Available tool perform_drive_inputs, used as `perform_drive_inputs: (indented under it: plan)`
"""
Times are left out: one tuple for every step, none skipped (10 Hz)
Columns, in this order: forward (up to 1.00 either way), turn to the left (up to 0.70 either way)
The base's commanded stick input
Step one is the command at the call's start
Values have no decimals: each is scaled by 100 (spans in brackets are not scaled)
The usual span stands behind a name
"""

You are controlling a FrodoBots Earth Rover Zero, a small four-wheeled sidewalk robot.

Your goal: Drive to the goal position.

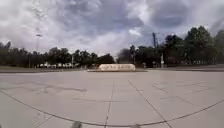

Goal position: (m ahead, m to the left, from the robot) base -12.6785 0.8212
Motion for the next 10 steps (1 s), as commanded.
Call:
perform_drive_inputs:
  plan:
    - [6, 0]
    - [6, 0]
    - [6, 0]
    - [6, 0]
    - [6, 0]
    - [6, 0]
    - [6, 0]
    - [6, 0]
    - [6, 0]
    - [6, 0]
